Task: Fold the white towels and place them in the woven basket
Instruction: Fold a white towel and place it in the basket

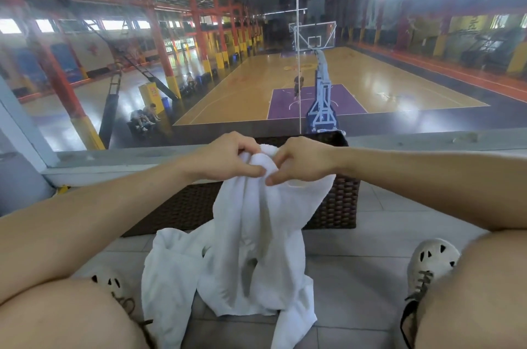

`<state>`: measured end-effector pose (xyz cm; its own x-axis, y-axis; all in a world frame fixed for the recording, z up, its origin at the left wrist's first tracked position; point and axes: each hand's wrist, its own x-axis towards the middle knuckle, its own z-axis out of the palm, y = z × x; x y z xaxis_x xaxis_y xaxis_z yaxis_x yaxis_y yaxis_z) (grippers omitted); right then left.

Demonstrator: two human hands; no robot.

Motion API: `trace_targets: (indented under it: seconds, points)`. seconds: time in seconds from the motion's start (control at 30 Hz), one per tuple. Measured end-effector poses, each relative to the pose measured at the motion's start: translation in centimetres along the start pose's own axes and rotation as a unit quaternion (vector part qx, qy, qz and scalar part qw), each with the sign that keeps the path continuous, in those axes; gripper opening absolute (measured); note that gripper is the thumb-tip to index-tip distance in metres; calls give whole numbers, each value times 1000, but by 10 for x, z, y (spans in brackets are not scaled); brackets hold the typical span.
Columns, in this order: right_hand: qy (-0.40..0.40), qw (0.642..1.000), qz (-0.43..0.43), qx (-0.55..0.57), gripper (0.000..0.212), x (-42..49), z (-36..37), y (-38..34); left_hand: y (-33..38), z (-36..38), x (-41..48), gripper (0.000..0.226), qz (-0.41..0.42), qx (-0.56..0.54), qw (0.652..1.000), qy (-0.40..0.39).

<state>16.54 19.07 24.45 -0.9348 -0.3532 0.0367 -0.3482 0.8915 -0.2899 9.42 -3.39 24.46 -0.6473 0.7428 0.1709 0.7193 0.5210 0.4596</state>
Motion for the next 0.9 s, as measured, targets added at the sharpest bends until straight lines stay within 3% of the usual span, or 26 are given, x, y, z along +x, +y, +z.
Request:
trace_targets:
  seconds: [0.1,0.17,0.23,0.3,0.4,0.43,0.5,0.53,0.67,0.73,0.83,0.9]
  points:
    - [84,996,-15,-34,55,9,3,2,-7,-5,-8,19,-16,36,999,-15]
    - [143,984,-31,-99,45,9,0,-3,-17,-7,-15,24,-29,128,990,-54]
    - [167,977,-49,-124,35,7,1,-8,-26,-3,-18,27,-38,259,959,-105]
    - [180,972,-36,-148,26,4,3,-10,-28,-2,-17,25,-15,351,934,-72]
    - [212,964,11,-163,27,4,-2,-5,-27,-4,-15,16,70,267,957,87]
    - [221,960,30,-169,29,4,-5,-2,-24,-5,-15,29,67,193,970,129]
    - [240,953,56,-175,31,4,-8,3,-22,-6,-13,46,20,51,985,164]
    - [249,950,61,-177,32,3,-8,3,-22,-5,-12,47,-3,14,989,146]
    - [267,947,30,-177,28,-3,-10,-3,-31,8,-21,26,-31,86,995,-39]
    - [278,943,12,-182,24,-5,-12,-4,-36,14,-24,21,-4,154,985,-83]
    - [285,942,19,-174,25,-4,-13,-2,-34,17,-22,18,103,304,946,-50]
    - [297,939,30,-172,28,-2,-16,2,-34,21,-22,22,122,281,952,-5]
